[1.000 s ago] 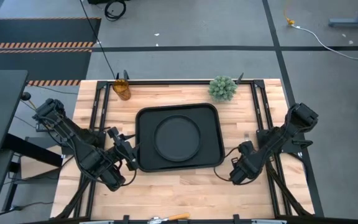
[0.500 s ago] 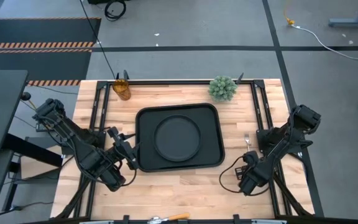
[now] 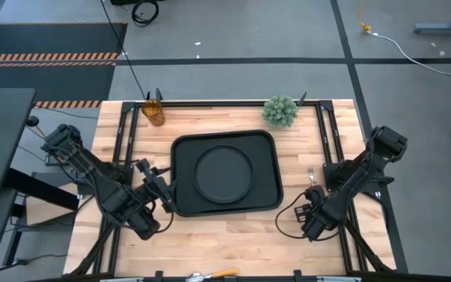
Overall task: Pick and place plate/cup/fork/spoon on tray
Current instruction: Put the orange fork on the black serving tray to the right of the black plate
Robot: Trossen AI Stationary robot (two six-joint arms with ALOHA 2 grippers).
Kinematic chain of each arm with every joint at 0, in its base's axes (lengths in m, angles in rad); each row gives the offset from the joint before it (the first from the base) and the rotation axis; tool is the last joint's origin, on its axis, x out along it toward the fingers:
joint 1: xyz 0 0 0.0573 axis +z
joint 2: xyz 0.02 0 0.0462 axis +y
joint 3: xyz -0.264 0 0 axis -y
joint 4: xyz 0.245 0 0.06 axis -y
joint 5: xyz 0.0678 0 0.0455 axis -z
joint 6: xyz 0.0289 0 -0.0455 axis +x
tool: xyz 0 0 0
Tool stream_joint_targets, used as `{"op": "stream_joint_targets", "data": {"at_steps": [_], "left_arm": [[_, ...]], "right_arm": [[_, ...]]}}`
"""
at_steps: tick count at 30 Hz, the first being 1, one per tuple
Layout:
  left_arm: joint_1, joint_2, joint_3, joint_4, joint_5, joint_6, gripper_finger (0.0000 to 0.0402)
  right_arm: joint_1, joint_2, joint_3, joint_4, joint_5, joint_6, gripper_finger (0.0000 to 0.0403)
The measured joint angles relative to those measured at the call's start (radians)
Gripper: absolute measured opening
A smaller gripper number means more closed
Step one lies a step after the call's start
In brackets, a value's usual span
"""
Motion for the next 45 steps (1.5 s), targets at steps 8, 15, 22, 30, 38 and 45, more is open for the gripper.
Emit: {"op": "stream_joint_targets", "data": {"at_steps": [8, 15, 22, 30, 38, 45], "left_arm": [[0.007, 0.0, 0.0, 0.0, 0.0, -0.001, 0.0192], [0.007, 0.0, 0.0, -0.001, 0.011, -0.001, 0.0192], [0.007, 0.0, 0.0, 0.004, 0.011, -0.003, 0.0192], [0.007, 0.0, 0.0, 0.009, 0.01, -0.002, 0.0192], [0.007, 0.0, 0.0, 0.01, 0.008, 0.0, 0.0192], [0.007, 0.0, 0.0, 0.01, 0.008, 0.0, 0.0192]], "right_arm": [[-0.001, -0.019, -0.037, -0.016, -0.001, 0.007, 0.0217], [-0.002, -0.071, -0.16, 0.133, 0.006, 0.012, 0.0214], [-0.02, -0.17, -0.186, 0.073, 0.063, -0.009, 0.0202], [-0.022, -0.246, -0.277, 0.177, 0.075, -0.011, 0.0184], [-0.039, -0.256, -0.286, 0.179, 0.067, -0.016, 0.0165], [-0.039, -0.276, -0.288, 0.182, 0.063, -0.022, 0.015]]}}
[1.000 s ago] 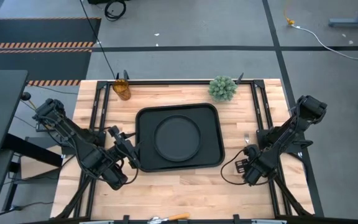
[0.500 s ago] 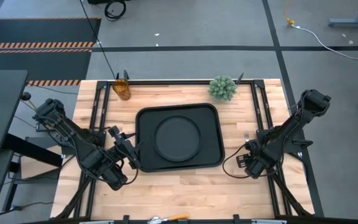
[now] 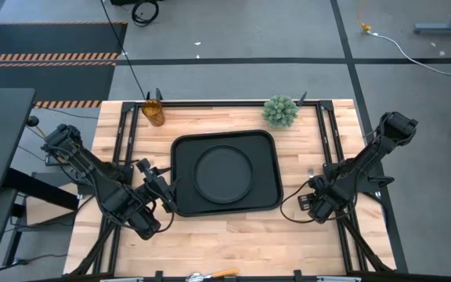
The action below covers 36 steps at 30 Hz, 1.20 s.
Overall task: Pick and place plate/cup/fork/spoon on tray
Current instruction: Put the orange fork on the black serving tray to the right of the black plate
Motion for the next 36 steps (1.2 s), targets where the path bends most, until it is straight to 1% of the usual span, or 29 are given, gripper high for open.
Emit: {"op": "stream_joint_targets", "data": {"at_steps": [4, 11, 14, 19, 24, 28, 33, 36], "left_arm": [[0.0, 0.0, 0.0, 0.0, 0.0, 0.0, 0.0192], [0.0, 0.0, 0.0, 0.001, 0.0, 0.0, 0.0192], [0.0, 0.0, 0.0, 0.002, 0.0, 0.0, 0.0192], [0.0, 0.0, 0.0, 0.003, 0.0, 0.0, 0.0192], [0.0, 0.0, 0.0, 0.007, 0.001, -0.006, 0.0192], [0.0, 0.0, 0.0, 0.017, 0.009, -0.003, 0.0192], [0.0, 0.0, 0.0, 0.017, 0.02, 0.0, 0.0192], [0.0, 0.0, 0.0, 0.017, 0.024, 0.0, 0.0192]], "right_arm": [[0.0, 0.001, 0.0, 0.003, 0.0, -0.008, 0.0128], [0.0, 0.001, 0.0, 0.006, -0.001, -0.007, 0.0078], [0.0, 0.001, 0.001, 0.008, 0.0, -0.005, 0.0064], [0.0, 0.001, 0.007, 0.017, 0.004, -0.005, 0.0058], [0.0, 0.003, 0.05, -0.003, 0.005, -0.012, 0.0056], [-0.001, 0.003, 0.094, -0.031, 0.009, -0.014, 0.0053], [0.0, 0.003, 0.15, -0.1, 0.057, -0.02, 0.0051], [-0.002, 0.002, 0.159, -0.134, 0.059, -0.02, 0.0051]]}}
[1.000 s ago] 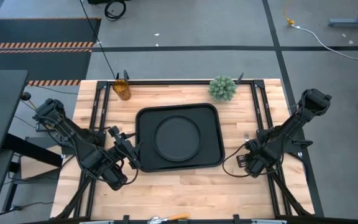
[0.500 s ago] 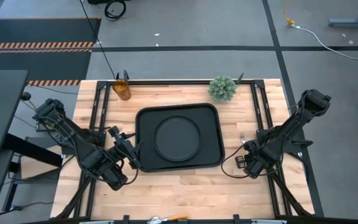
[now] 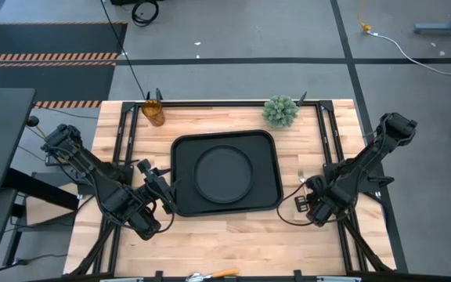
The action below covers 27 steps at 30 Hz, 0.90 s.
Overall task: Pick and place plate/cup/fork/spoon on tray
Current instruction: Put the orange fork on the black serving tray to the right of the black plate
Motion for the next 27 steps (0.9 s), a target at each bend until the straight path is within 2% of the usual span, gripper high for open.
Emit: {"op": "stream_joint_targets", "data": {"at_steps": [5, 9, 14, 21, 27], "left_arm": [[0.0, 0.0, 0.0, 0.0, 0.0, 0.0, 0.0192], [0.0, 0.0, 0.0, 0.001, 0.0, 0.0, 0.0192], [0.0, 0.0, 0.0, 0.005, 0.0, 0.0, 0.0192], [0.0, 0.0, 0.0, 0.005, 0.0, 0.0, 0.0192], [0.0, 0.0, 0.0, 0.005, 0.0, 0.0, 0.0192]], "right_arm": [[-0.024, 0.021, 0.0, -0.043, 0.01, 0.0, 0.0052], [-0.059, 0.042, 0.0, -0.062, 0.079, -0.017, 0.0065], [-0.124, 0.043, -0.017, -0.059, 0.124, -0.061, 0.0108], [-0.228, 0.043, -0.086, -0.034, 0.068, -0.124, 0.0172], [-0.283, 0.039, -0.119, 0.059, 0.091, -0.194, 0.0185]]}}
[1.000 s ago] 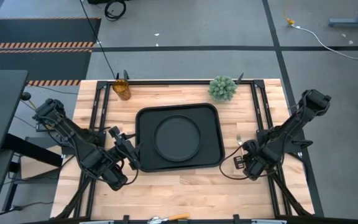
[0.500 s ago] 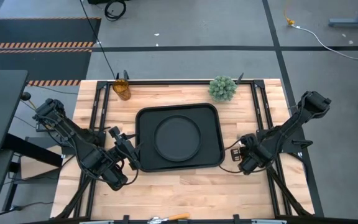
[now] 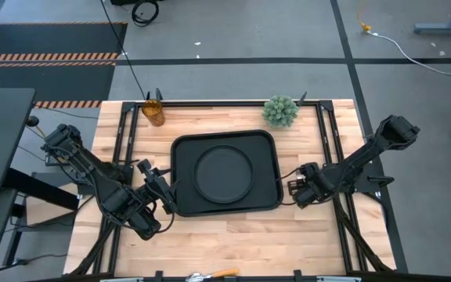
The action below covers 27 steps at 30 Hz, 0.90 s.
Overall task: Pick and place plate/cup/fork/spoon on tray
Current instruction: Put the orange fork on the black serving tray to the right of the black plate
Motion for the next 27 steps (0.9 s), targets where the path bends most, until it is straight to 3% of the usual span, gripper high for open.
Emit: {"op": "stream_joint_targets", "data": {"at_steps": [27], "left_arm": [[0.0, 0.0, 0.0, 0.008, 0.0, 0.021, 0.0192]], "right_arm": [[-0.122, 0.0, -0.004, 0.06, 0.201, -0.111, 0.0174]]}}
